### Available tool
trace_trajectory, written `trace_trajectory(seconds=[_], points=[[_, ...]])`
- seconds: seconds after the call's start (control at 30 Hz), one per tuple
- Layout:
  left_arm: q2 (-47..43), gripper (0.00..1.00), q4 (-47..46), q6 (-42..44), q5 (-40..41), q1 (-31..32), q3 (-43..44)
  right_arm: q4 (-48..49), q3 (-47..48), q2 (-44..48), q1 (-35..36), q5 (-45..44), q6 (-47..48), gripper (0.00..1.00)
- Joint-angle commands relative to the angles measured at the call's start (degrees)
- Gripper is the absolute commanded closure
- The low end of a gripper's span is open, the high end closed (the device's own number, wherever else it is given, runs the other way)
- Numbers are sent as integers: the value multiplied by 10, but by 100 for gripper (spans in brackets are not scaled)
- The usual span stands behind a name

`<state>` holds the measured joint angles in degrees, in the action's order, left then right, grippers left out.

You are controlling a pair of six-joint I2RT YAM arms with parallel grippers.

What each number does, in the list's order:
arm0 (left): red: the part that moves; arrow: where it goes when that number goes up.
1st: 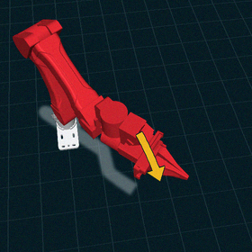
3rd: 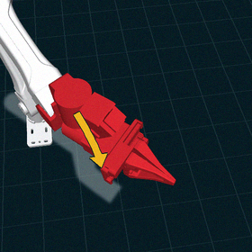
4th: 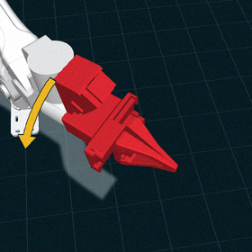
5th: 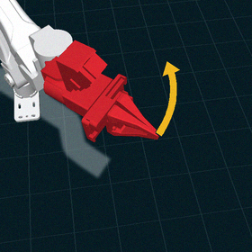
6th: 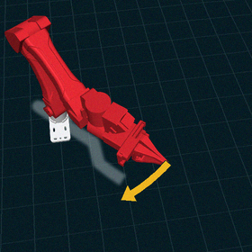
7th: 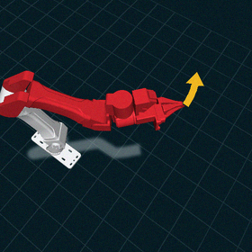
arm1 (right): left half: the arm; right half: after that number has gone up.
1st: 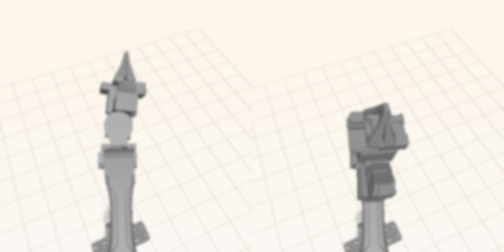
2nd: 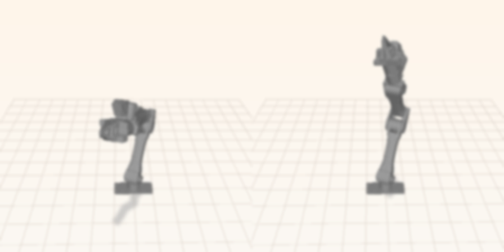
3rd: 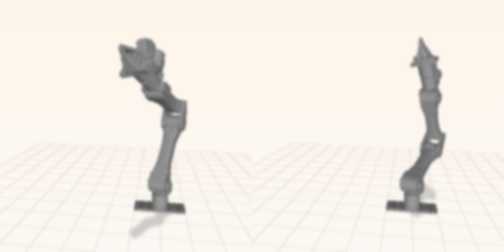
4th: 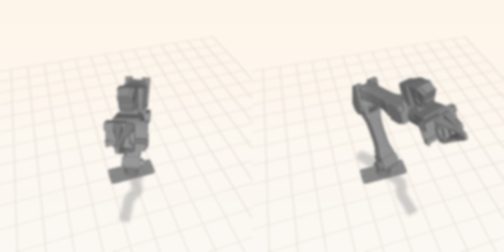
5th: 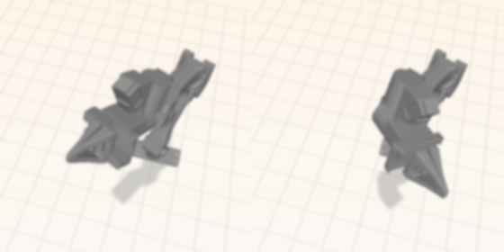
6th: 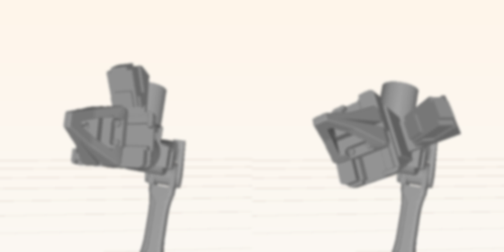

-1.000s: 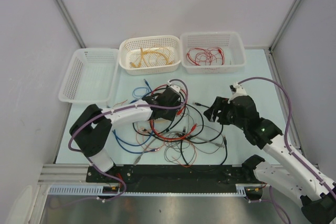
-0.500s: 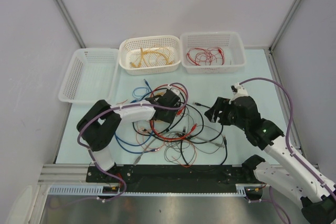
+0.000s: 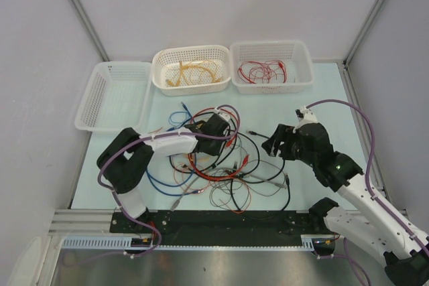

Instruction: Untangle the cables

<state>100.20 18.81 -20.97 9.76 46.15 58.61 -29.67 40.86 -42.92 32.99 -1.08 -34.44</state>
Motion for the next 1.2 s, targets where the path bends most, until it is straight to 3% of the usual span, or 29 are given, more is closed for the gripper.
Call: trace_trajectory(seconds=[0.0,0.17,0.3,0.43,0.73,1.0,1.17], points=[[-104,100,42,-5,-4,0,27,1,4,15,-3,-6,7,25],[-195,100,86,7,-18,-1,132,6,4,30,-4,-11,6,25],[-232,100,75,3,-138,-11,192,12,4,42,-8,-4,2,25],[-254,100,51,-30,-208,-18,217,11,9,62,-12,3,-6,25],[-292,100,-68,-135,-357,-59,140,11,24,109,-13,-2,1,25],[-245,100,-143,-203,-589,-96,60,5,24,111,-16,-9,2,25],[-248,100,-179,-220,-614,-96,5,7,24,81,-16,4,9,24]])
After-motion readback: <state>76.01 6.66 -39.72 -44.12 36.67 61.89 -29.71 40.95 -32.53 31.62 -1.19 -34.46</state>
